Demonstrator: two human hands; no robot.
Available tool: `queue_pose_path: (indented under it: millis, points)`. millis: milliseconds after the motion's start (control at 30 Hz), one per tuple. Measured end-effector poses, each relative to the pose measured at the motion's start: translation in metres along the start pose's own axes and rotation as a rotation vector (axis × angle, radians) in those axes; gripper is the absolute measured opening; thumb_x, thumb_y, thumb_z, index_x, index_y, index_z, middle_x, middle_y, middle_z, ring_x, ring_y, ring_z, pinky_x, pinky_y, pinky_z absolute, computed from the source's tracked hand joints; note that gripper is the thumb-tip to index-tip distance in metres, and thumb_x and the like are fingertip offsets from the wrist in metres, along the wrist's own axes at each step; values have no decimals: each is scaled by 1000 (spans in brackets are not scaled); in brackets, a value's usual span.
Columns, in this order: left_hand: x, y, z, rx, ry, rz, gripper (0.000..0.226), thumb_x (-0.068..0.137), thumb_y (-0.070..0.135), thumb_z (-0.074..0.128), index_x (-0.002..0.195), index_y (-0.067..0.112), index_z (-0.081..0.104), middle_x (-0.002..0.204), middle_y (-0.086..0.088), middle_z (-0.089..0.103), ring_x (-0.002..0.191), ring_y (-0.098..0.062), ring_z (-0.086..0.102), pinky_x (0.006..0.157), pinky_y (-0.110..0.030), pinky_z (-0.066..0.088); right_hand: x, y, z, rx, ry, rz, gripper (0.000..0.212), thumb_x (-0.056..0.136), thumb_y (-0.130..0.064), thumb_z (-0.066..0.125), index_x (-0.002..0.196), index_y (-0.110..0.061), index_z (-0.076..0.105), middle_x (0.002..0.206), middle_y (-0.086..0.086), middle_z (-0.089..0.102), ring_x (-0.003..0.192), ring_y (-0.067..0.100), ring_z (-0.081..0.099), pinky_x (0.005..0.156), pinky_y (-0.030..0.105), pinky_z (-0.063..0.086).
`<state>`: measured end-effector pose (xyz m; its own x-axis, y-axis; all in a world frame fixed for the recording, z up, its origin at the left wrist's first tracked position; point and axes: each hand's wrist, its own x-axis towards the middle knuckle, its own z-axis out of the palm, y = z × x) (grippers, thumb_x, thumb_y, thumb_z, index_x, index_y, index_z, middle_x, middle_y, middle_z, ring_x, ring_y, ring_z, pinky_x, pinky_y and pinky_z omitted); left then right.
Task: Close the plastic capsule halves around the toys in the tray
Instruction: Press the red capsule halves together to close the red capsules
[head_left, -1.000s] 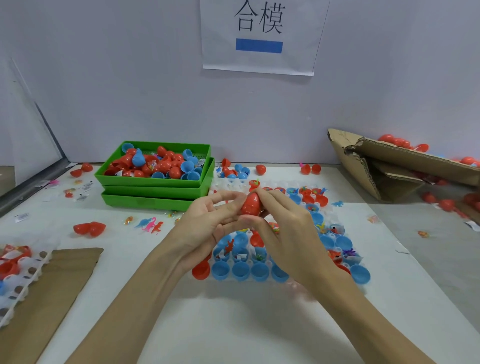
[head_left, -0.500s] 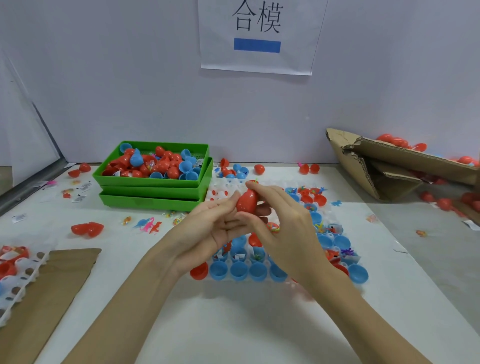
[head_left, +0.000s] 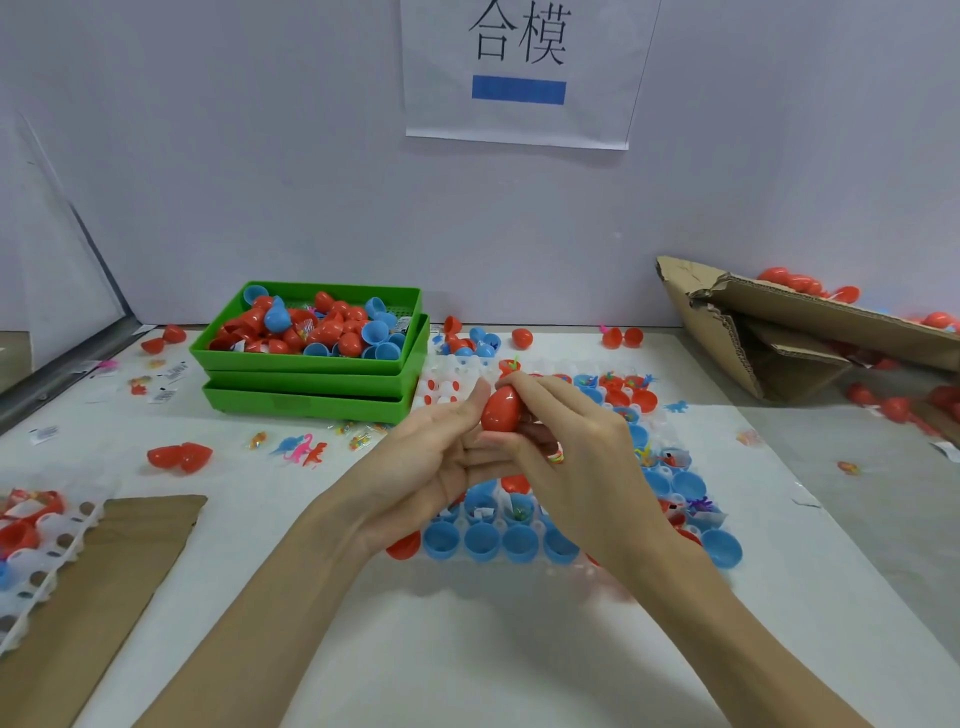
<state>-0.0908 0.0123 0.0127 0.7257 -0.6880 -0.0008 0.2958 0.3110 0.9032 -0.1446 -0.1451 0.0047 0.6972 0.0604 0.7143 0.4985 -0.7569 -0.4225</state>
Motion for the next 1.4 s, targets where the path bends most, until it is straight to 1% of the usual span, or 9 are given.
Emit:
queue_pose_path:
  millis: [133, 433, 633, 833, 967, 1067, 1200, 1300, 1400]
  points:
    - [0, -2, 2, 100, 47, 22, 50, 106, 45, 49, 107, 7, 81, 111, -23, 76, 112, -33, 74, 93, -35, 60, 1, 7, -1, -84, -19, -8, 32, 90, -15, 76, 119, -2, 68, 102, 6, 71, 86, 23, 67, 79, 31, 59]
    - [1, 0, -9, 233, 206, 159, 28, 83, 31, 80, 101, 10, 80, 109, -19, 78, 101, -30, 77, 88, -30, 61, 1, 7, -2, -115, -25, -5, 60, 90, -51, 61, 130, -6, 66, 111, 3, 71, 92, 14, 67, 87, 29, 57]
    - [4, -3, -2, -12, 141, 125, 55, 93, 35, 67, 120, -12, 65, 117, -28, 73, 106, -26, 76, 84, -27, 60, -1, 3, 3, 5, 40, 9, 50, 92, -41, 63, 128, -6, 67, 107, 3, 74, 87, 12, 68, 87, 19, 54]
    - [8, -11, 3, -81, 168, 173, 44, 94, 29, 64, 118, -8, 67, 107, -20, 76, 98, -23, 76, 87, -29, 62, 0, 8, 3, 11, 10, 5, 44, 94, -35, 61, 123, -2, 67, 98, 9, 74, 82, 28, 70, 75, 41, 60]
    - [9, -14, 4, -53, 205, 203, 33, 93, 30, 66, 104, 1, 77, 103, -19, 77, 93, -21, 77, 81, -25, 61, 0, 11, 6, -12, 47, -29, 45, 97, -39, 57, 120, -2, 68, 98, 10, 74, 82, 26, 70, 79, 34, 60]
    - [8, -13, 3, 237, 289, 285, 31, 97, 39, 65, 98, 13, 81, 100, -17, 78, 92, -27, 78, 80, -26, 61, 0, 13, 6, -57, 49, -3, 48, 96, -49, 53, 120, -9, 69, 99, 2, 75, 82, 15, 69, 82, 23, 57]
    - [5, -12, -7, 813, 428, 482, 39, 92, 57, 60, 97, 22, 79, 76, 6, 76, 67, -12, 72, 68, -19, 57, 0, 20, 6, -116, -62, 83, 57, 94, -56, 52, 135, -19, 64, 106, -8, 67, 83, -2, 59, 83, 9, 50]
    - [7, -11, -6, 785, 511, 533, 49, 95, 61, 48, 101, 21, 75, 76, 4, 74, 62, -9, 67, 60, -18, 54, 3, 23, 5, -31, -84, 186, 54, 96, -43, 63, 146, -23, 54, 108, -11, 59, 92, -5, 56, 82, 2, 43]
    - [7, -8, -12, 722, 587, 558, 51, 101, 55, 41, 93, 18, 75, 73, 0, 72, 60, -12, 64, 57, -19, 52, 15, 24, -8, 322, -12, 463, 48, 95, -30, 70, 142, -28, 56, 102, -15, 70, 96, 0, 68, 78, 10, 53]
